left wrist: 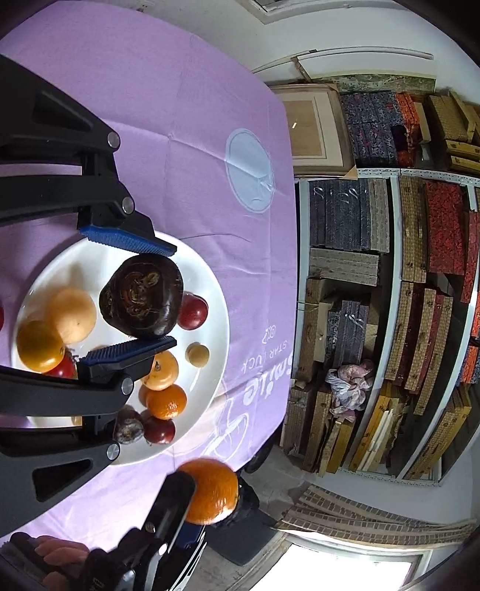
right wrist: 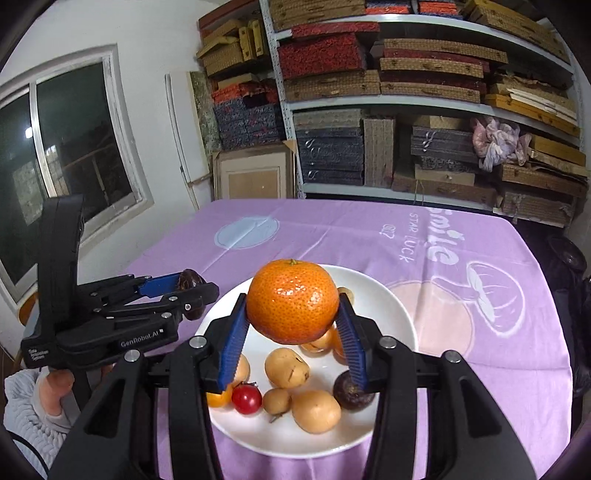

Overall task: Organize fruits
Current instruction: 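Carry the passion fruit and tangerine onto the white plate and open both grippers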

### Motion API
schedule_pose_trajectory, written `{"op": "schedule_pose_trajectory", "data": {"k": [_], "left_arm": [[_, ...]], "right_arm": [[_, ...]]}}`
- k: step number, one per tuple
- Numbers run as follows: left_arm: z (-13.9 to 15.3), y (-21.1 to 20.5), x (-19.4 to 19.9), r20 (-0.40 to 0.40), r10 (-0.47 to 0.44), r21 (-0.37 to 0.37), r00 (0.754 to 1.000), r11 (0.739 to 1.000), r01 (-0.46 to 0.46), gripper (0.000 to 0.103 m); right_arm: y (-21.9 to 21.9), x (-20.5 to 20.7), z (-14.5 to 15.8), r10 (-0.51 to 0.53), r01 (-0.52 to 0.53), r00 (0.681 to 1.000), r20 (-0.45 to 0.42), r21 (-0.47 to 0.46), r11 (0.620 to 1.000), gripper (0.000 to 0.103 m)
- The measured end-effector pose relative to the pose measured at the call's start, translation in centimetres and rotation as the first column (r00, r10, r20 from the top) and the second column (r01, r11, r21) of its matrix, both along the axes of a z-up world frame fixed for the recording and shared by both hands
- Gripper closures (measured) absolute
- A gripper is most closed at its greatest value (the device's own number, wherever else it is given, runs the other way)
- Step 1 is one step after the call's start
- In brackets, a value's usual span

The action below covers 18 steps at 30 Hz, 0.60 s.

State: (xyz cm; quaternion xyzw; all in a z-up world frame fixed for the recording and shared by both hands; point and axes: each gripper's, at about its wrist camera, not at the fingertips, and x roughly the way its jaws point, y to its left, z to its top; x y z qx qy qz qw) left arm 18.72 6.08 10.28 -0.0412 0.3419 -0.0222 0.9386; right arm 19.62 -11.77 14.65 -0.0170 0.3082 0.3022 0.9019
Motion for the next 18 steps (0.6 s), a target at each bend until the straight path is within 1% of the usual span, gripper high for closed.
{"op": "schedule_pose_trajectory", "data": {"k": [2,4,5,7,10,12,15,18], "left_arm": [[-1.5,0.1,1.1,-0.041,-0.006,0.009,0.999,1.000,0.007,0.059],[-3.3,0.3,1.9,-0.081,-0.012,0.006,0.997,1.000,0.012,0.060],[-4.2,0.7,2.2,-0.096,0.000,0.009,0.995,1.000,0.000,0.059],[-5.4,1.2,2.7,-0.116,-0.019,-0.025,0.993,1.000,0.016,0.059],[-6.0,1.3,3.2,-0.130,-0.040,-0.052,0.991,0.998,0.033,0.057],[-6.2,0.8,3.4,-0.129,-0.044,-0.029,0.991,0.999,0.040,0.057],[-6.8,-0.3,3.8,-0.144,-0.069,0.010,0.987,0.997,0.071,0.057],[-7.6,-1.3,3.6,-0.153,-0.077,0.067,0.985,0.994,0.088,0.055]], "right_arm": [[2.9,1.7,-1.9,0.024,-0.026,0.999,-0.035,-0.068,0.997,0.057],[4.8,3.3,-3.8,0.027,-0.034,0.997,-0.069,-0.115,0.993,0.057],[5.3,4.0,-4.4,0.020,-0.030,0.997,-0.080,-0.130,0.991,0.057],[5.9,5.6,-5.5,0.010,-0.026,0.994,-0.107,-0.155,0.988,0.057],[6.6,7.5,-6.9,-0.001,-0.026,0.990,-0.138,-0.192,0.981,0.057],[7.4,8.2,-7.2,0.006,-0.035,0.992,-0.128,-0.221,0.975,0.057],[8.8,8.4,-7.5,0.045,-0.076,0.991,-0.129,-0.248,0.966,0.057],[10.3,8.0,-8.0,0.081,-0.110,0.991,-0.106,-0.300,0.948,0.057]]}}
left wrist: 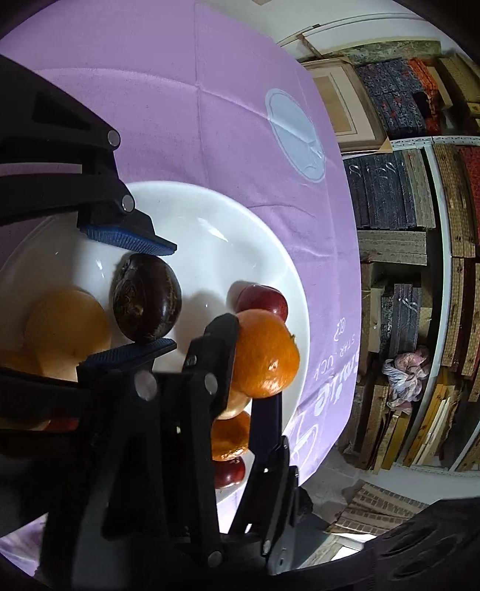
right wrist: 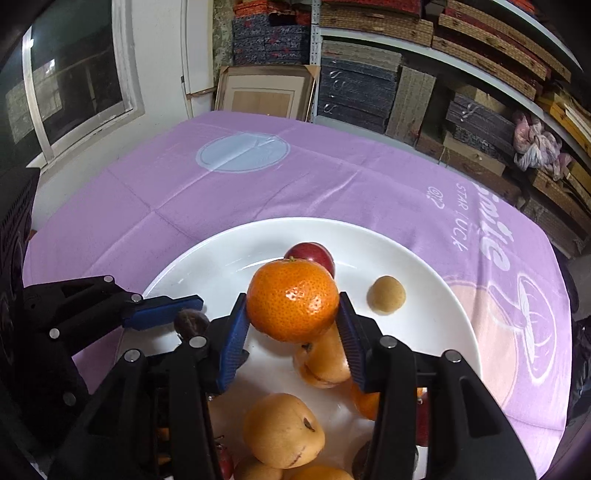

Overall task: Organize fruits
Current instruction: 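Carry the passion fruit and tangerine onto the white plate and open both grippers, then withdraw both grippers and move the right gripper toward a red cherry tomato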

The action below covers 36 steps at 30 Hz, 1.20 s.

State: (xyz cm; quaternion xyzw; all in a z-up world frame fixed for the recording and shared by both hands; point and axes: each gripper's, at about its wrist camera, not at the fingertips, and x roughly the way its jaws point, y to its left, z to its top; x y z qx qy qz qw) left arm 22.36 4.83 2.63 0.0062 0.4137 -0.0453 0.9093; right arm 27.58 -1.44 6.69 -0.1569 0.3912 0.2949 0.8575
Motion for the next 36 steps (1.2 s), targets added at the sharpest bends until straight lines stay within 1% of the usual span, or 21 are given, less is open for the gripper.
{"op": "schedule_pose_trajectory", "data": {"k": [3,5,7,8,10,11,12,13,16,20,22,24,25,27,28,29,31,33,36], "left_arm": [[-0.1,0.5,0.1,0.003,0.007,-0.013,1.000,1.000,-0.007,0.053],[0.1,1.0,0.0,0.017,0.021,-0.029,1.000,0.999,-0.021,0.045],[0.3,1.5,-0.2,0.020,0.019,-0.078,1.000,0.997,-0.018,0.044],[0.4,1.6,-0.2,0.019,0.019,-0.088,1.000,0.996,-0.017,0.044],[0.7,1.5,-0.4,0.031,0.026,-0.078,0.999,0.997,-0.024,0.043],[0.8,1.5,-0.6,0.040,0.037,-0.068,0.999,0.997,-0.034,0.034],[1.1,1.6,-0.8,0.053,0.048,-0.064,0.997,0.997,-0.044,0.032],[1.4,1.9,-1.1,0.063,0.053,-0.075,0.997,0.996,-0.048,0.031],[2.7,3.2,-1.8,0.085,0.093,-0.119,0.992,0.989,-0.082,0.031],[4.7,5.0,-3.8,0.101,0.152,-0.177,0.983,0.975,-0.132,0.031],[5.3,5.7,-5.5,0.098,0.166,-0.209,0.981,0.968,-0.142,0.031],[5.8,5.8,-7.3,0.097,0.167,-0.202,0.981,0.969,-0.145,0.031],[6.0,5.7,-8.5,0.103,0.165,-0.187,0.981,0.972,-0.144,0.031],[5.9,5.3,-10.9,0.106,0.160,-0.157,0.981,0.977,-0.142,0.029],[5.6,5.1,-12.1,0.105,0.153,-0.147,0.983,0.980,-0.136,0.028],[5.2,4.7,-13.2,0.100,0.144,-0.139,0.985,0.982,-0.130,0.028],[4.0,3.7,-15.2,0.086,0.120,-0.124,0.989,0.986,-0.109,0.028],[2.9,2.4,-16.7,0.069,0.094,-0.106,0.993,0.991,-0.086,0.028],[1.8,0.1,-18.8,0.057,0.037,-0.061,0.998,0.998,-0.034,0.028]], "right_arm": [[0.4,0.2,-0.1,0.003,-0.003,1.000,0.006,-0.014,1.000,0.057],[0.5,0.3,-0.2,0.007,-0.006,1.000,0.007,-0.026,1.000,0.053],[0.6,0.2,-0.3,0.008,-0.007,1.000,0.011,-0.029,1.000,0.050],[0.4,0.2,-0.3,0.008,-0.008,1.000,0.003,-0.011,1.000,0.050],[0.2,0.2,-0.2,0.000,0.000,1.000,0.000,0.002,1.000,0.048],[0.0,0.0,0.0,-0.006,0.006,1.000,0.005,0.007,1.000,0.048],[-0.2,-0.2,0.2,-0.012,0.012,1.000,0.014,0.016,1.000,0.048],[-0.6,-0.5,0.6,-0.018,0.017,0.999,0.029,0.034,0.999,0.048],[-2.4,-1.9,2.9,-0.047,0.040,0.997,0.062,0.111,0.993,0.048],[-6.0,-4.5,7.9,-0.073,0.052,0.993,0.090,0.214,0.975,0.048],[-8.4,-5.9,10.6,-0.094,0.066,0.992,0.088,0.280,0.958,0.046],[-11.3,-7.4,13.2,-0.119,0.087,0.991,0.064,0.373,0.924,0.045],[-13.0,-8.3,14.2,-0.126,0.095,0.991,0.045,0.426,0.900,0.044],[-16.0,-10.6,15.5,-0.116,0.096,0.993,0.007,0.509,0.856,0.036],[-17.1,-12.2,15.6,-0.110,0.090,0.994,0.006,0.526,0.846,0.029],[-17.9,-14.0,15.3,-0.107,0.081,0.994,0.020,0.524,0.848,0.024],[-18.4,-18.1,13.5,-0.102,0.055,0.992,0.075,0.465,0.883,0.022],[-18.0,-21.9,10.9,-0.089,0.030,0.987,0.132,0.395,0.918,0.022],[-16.4,-25.9,6.6,-0.038,-0.016,0.985,0.168,0.307,0.952,0.022]]}}
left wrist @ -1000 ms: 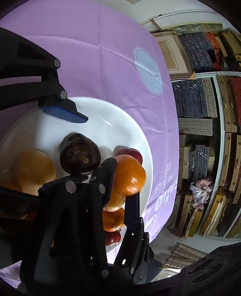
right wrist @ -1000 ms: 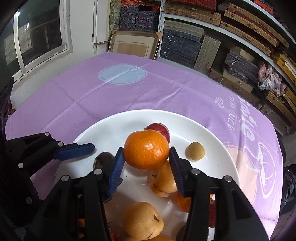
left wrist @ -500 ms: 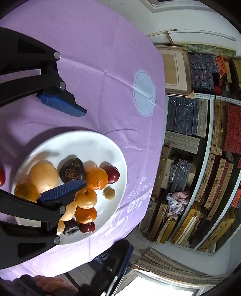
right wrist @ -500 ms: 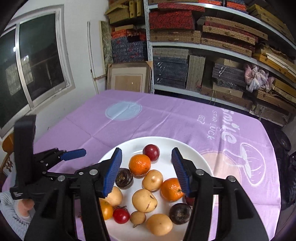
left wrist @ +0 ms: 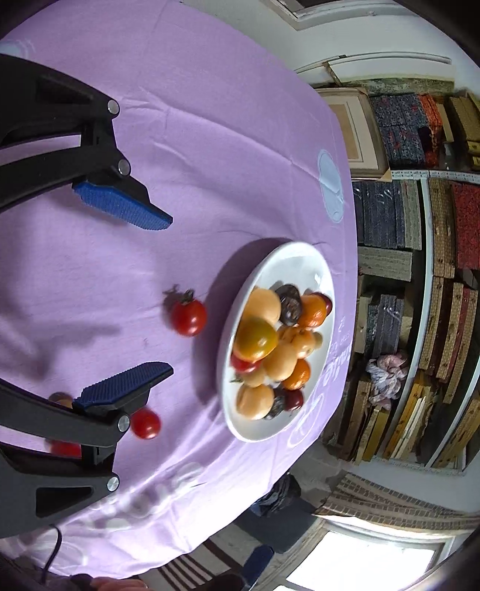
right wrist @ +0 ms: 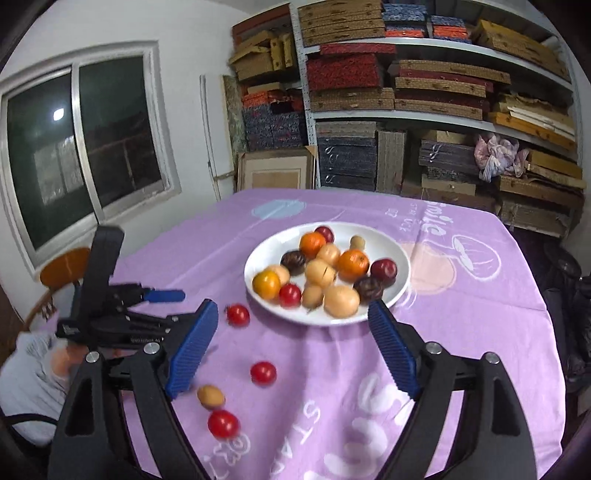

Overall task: Organize fruits
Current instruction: 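Withdraw both grippers and move the right gripper toward a red cherry tomato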

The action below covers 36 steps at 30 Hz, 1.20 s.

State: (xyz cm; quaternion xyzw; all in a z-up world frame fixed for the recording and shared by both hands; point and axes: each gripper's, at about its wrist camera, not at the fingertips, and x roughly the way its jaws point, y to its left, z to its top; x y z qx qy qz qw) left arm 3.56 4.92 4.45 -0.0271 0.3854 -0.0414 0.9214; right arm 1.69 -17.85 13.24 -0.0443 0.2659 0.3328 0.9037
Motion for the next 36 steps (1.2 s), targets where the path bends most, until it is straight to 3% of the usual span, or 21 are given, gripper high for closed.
{"op": "schedule_pose_trajectory", "data": {"k": [6,9,12,14,17,22,24,26,27,30,33,36], "left_arm": [[-0.9,-3.4,-3.4,0.030,-0.069,0.086,0.997,0.994,0.066,0.022],[-1.5,-4.1,-4.3,0.054,-0.093,0.056,0.994,0.994,0.090,0.022],[-2.4,-5.1,-4.1,0.028,-0.103,0.098,0.994,0.990,0.100,0.020],[-2.8,-5.5,-4.2,0.020,-0.108,0.110,0.994,0.988,0.105,0.008],[-2.9,-6.1,-4.1,0.005,-0.132,0.134,0.991,0.982,0.130,0.005],[-2.9,-5.6,-4.6,0.018,-0.103,0.165,0.994,0.981,0.099,0.003],[-2.5,-4.4,-4.9,0.039,-0.050,0.177,0.998,0.983,0.042,0.003],[-2.5,-3.1,-5.1,0.035,-0.007,0.155,0.999,0.988,0.002,0.003],[-2.6,-2.5,-5.1,0.021,-0.010,0.110,1.000,0.994,0.007,0.003],[-2.9,-2.2,-5.6,-0.011,-0.074,0.011,0.997,0.997,0.074,0.003],[-2.9,-3.6,-6.0,0.001,-0.109,0.061,0.994,0.992,0.109,0.003],[-3.0,-4.8,-6.5,0.001,-0.170,0.056,0.985,0.984,0.170,0.003]], "right_arm": [[2.9,-3.6,-5.7,0.127,-0.126,0.992,0.003,-0.087,0.988,0.022],[2.7,-3.8,-5.6,0.148,-0.149,0.989,-0.010,-0.068,0.987,0.022],[2.2,-3.4,-5.6,0.162,-0.164,0.986,-0.050,-0.041,0.986,0.016],[2.1,-3.3,-5.8,0.158,-0.161,0.985,-0.067,-0.043,0.986,0.010],[2.0,-3.2,-6.0,0.158,-0.162,0.983,-0.089,-0.042,0.986,0.009],[1.9,-3.2,-6.5,0.157,-0.164,0.981,-0.114,-0.049,0.985,0.008],[1.9,-3.2,-6.8,0.160,-0.167,0.979,-0.123,-0.055,0.984,0.008],[2.1,-3.3,-7.1,0.166,-0.176,0.977,-0.131,-0.064,0.982,0.008],[2.3,-3.4,-7.2,0.170,-0.181,0.976,-0.133,-0.073,0.981,0.008],[2.6,-3.7,-7.5,0.182,-0.194,0.974,-0.133,-0.090,0.977,0.008],[2.7,-3.9,-7.6,0.190,-0.204,0.973,-0.132,-0.095,0.974,0.008],[2.7,-4.2,-7.7,0.197,-0.212,0.971,-0.137,-0.099,0.972,0.008]]}}
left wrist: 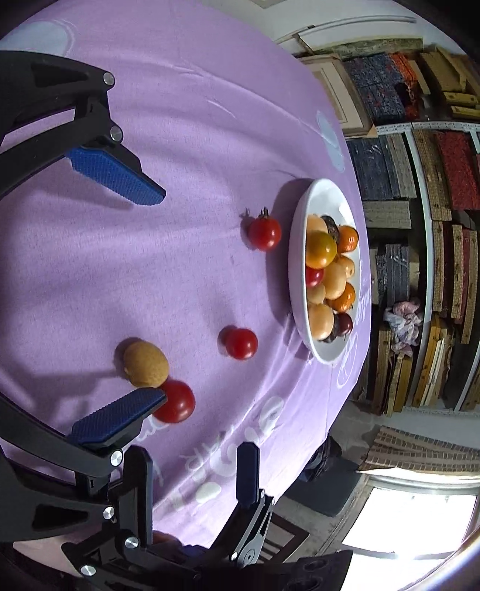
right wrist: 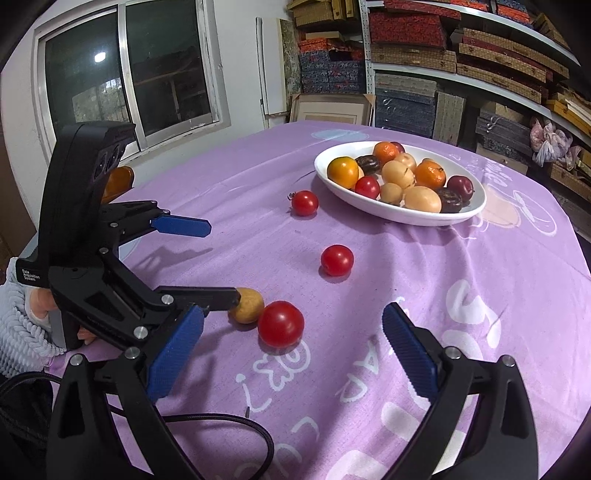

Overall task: Organize fruits
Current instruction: 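Withdraw both grippers and move the right gripper toward a red cherry tomato, then grasp the small brown longan with the left gripper while the right gripper grasps a cherry tomato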

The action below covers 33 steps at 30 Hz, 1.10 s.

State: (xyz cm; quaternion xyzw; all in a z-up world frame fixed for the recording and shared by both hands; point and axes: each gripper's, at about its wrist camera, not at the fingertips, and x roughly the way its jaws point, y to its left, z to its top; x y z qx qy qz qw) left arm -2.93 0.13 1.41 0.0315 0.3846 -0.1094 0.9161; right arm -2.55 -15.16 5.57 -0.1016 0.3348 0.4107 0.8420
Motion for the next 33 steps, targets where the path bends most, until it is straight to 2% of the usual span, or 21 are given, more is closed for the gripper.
{"op": "schedule_pose_trajectory", "data": {"k": [2,6,8,11,13,15,16,17,22,24,25,27,33], "left_arm": [[-0.3,-0.6,0.3,-0.014,-0.002,0.034,1.000,0.999,0.002,0.003],[-0.6,-0.4,1.0,-0.041,0.003,0.011,0.999,1.000,-0.003,0.003],[-0.3,0.3,0.9,-0.019,0.040,0.015,0.999,0.999,-0.040,0.003],[0.5,2.0,0.3,0.029,0.153,0.068,0.988,0.986,-0.155,0.003],[0.4,3.2,0.0,0.013,0.165,0.035,0.986,0.986,-0.166,0.003],[0.3,4.0,-0.3,-0.008,0.174,-0.009,0.985,0.985,-0.174,0.003],[0.3,4.2,-0.5,-0.010,0.178,-0.014,0.984,0.984,-0.178,0.003],[0.3,4.2,-0.5,-0.010,0.184,-0.014,0.983,0.983,-0.184,0.003],[0.2,4.3,-0.8,-0.007,0.182,-0.016,0.983,0.983,-0.182,0.003],[0.3,4.1,-1.0,-0.001,0.173,-0.017,0.985,0.985,-0.173,0.003],[0.3,4.1,-1.0,0.002,0.170,-0.016,0.985,0.985,-0.170,0.003],[0.3,4.1,-1.0,0.003,0.168,-0.019,0.986,0.986,-0.168,0.003],[0.4,3.7,-1.3,0.009,0.139,-0.035,0.990,0.990,-0.138,0.003]], "right_arm": [[-0.1,0.0,-0.1,-0.013,0.013,1.000,0.004,-0.012,1.000,0.008],[-0.8,0.2,0.1,-0.036,0.036,0.999,0.002,0.003,0.999,0.008],[-1.0,0.4,0.0,-0.049,0.049,0.999,0.001,0.000,0.999,0.008],[-0.9,0.8,-0.2,-0.064,0.064,0.998,-0.014,-0.007,0.998,0.008],[-1.0,1.1,-0.3,-0.069,0.069,0.997,-0.029,0.010,0.998,0.008],[-0.5,1.4,-0.6,-0.046,0.046,0.997,-0.065,0.010,0.999,0.029],[-0.1,1.5,-0.9,-0.025,0.025,0.996,-0.087,-0.004,1.000,0.048],[0.3,1.6,-1.3,-0.010,0.008,0.994,-0.108,-0.018,1.000,0.054],[1.7,1.3,-1.7,0.025,-0.031,0.993,-0.112,-0.056,0.998,0.054],[2.1,1.2,-1.8,0.035,-0.043,0.993,-0.110,-0.067,0.997,0.059],[2.3,1.1,-1.9,0.042,-0.050,0.993,-0.110,-0.073,0.996,0.066],[2.7,1.3,-2.0,0.045,-0.055,0.992,-0.118,-0.085,0.995,0.073],[2.9,2.2,-2.5,0.035,-0.049,0.986,-0.165,-0.082,0.995,0.073]]}}
